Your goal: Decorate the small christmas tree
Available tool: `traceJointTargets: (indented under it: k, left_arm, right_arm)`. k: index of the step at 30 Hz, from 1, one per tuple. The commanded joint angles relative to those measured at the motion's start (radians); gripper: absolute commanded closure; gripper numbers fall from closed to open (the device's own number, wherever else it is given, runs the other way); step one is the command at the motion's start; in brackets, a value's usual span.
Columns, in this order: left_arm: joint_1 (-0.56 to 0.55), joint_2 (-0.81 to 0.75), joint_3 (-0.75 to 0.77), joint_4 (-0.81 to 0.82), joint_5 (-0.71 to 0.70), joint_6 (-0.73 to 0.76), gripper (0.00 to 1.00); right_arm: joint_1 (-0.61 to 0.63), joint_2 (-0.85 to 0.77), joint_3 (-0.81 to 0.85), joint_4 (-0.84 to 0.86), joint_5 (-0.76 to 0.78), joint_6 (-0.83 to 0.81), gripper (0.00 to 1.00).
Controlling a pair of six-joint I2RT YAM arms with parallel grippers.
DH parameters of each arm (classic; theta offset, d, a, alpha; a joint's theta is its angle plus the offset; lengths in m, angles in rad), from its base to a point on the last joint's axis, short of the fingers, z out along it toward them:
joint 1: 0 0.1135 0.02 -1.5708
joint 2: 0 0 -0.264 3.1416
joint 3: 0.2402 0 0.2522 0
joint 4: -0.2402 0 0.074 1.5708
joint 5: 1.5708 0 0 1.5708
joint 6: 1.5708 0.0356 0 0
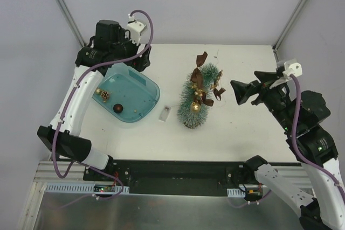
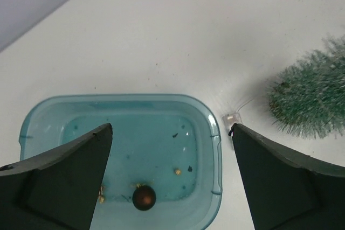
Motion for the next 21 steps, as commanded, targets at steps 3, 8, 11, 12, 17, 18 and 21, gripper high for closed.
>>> traceJointTargets:
  k: [3, 8, 11, 12, 17, 18, 21]
  left_arm:
    - [0.143, 0.015, -0.137, -0.004, 0.112, 0.001, 0.06]
    - [0.153, 0.015, -0.215, 0.013, 0.115, 0.03, 0.06]
    - [0.155, 0.016, -0.226, 0.027, 0.11, 0.036, 0.06]
    - [0.155, 0.02, -0.226, 0.026, 0.101, 0.038, 0.06]
    - [0.172, 0.018, -0.273, 0.03, 0.089, 0.05, 0.06]
    - [0.176, 0.013, -0.283, 0.03, 0.089, 0.05, 0.06]
    - [0.186, 0.004, -0.303, 0.033, 0.087, 0.044, 0.07]
  right_arm:
    - [-0.003, -0.088, -0.168, -0.063, 0.091, 0.151, 0.04]
    - [-0.005, -0.248, -0.436, -0.082, 0.115, 0.315, 0.04]
    - [-0.002, -0.325, -0.556, -0.076, 0.076, 0.384, 0.04]
    - [-0.003, -0.334, -0.584, -0.077, 0.057, 0.407, 0.04]
    - [0.04, -0.371, -0.78, 0.008, -0.01, 0.53, 0.04]
    - [0.064, -0.371, -0.829, 0.04, 0.002, 0.551, 0.04]
    - [0.188, -0.317, -0.955, 0.168, 0.106, 0.616, 0.04]
